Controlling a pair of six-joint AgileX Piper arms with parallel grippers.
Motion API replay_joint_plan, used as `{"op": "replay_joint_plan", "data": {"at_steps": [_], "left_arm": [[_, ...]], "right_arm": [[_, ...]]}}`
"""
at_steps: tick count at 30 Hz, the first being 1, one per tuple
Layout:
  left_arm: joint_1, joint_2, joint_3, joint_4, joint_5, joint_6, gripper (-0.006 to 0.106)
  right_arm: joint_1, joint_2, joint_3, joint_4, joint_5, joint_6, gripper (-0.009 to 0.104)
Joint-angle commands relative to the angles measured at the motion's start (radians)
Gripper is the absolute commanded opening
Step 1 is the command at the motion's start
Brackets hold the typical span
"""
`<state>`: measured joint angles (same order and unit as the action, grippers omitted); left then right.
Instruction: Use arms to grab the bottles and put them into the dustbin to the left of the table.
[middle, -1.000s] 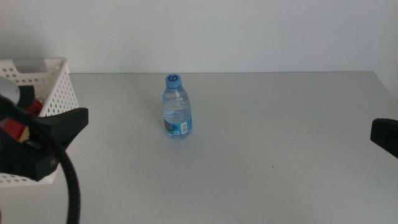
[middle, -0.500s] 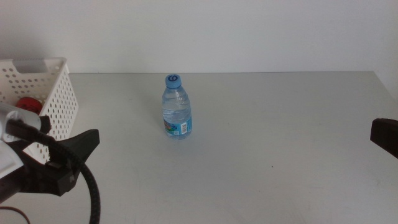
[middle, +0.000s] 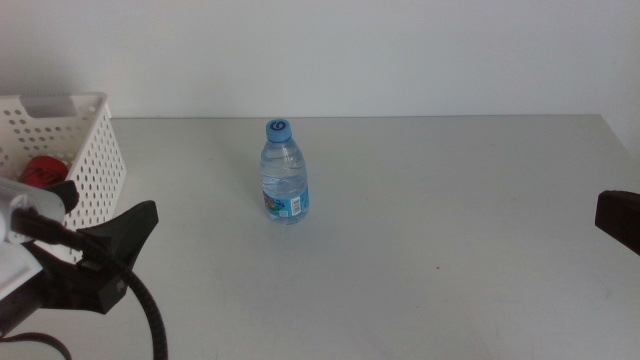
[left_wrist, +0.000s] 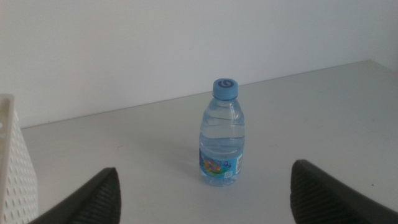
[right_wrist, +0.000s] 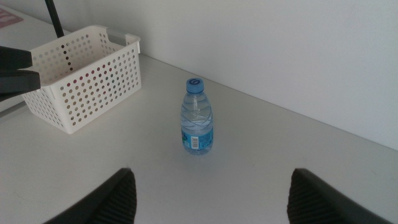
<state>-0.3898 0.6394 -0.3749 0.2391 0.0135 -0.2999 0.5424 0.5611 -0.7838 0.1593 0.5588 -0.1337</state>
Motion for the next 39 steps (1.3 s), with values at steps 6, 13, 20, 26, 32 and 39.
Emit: {"op": "replay_joint_plan", "data": {"at_steps": [6,13,20,26,32,39], "left_arm": [[-0.008,0.005,0.001,0.012,-0.147,-0.007,0.094],[-0.008,0.005,0.001,0.066,-0.085,-0.012,0.094],[-0.008,0.063,0.027,0.072,-0.203,-0.01,0.094],[-0.007,0.241,0.103,0.055,-0.484,0.022,0.094],[-0.007,0.435,0.102,-0.049,-0.718,0.128,0.094],[-0.007,0.608,0.047,-0.164,-0.838,0.204,0.094]], "right_arm": [[0.0,0.001,-0.023,-0.001,-0.079,-0.015,0.061],[0.0,0.001,-0.023,-0.001,-0.079,-0.015,0.061],[0.0,0.001,-0.023,-0.001,-0.079,-0.015,0.061],[0.0,0.001,-0.023,-0.001,-0.079,-0.015,0.061],[0.0,0.001,-0.023,-0.001,-0.079,-0.015,0.061],[0.0,0.001,-0.023,-0.001,-0.079,-0.015,0.061]]}}
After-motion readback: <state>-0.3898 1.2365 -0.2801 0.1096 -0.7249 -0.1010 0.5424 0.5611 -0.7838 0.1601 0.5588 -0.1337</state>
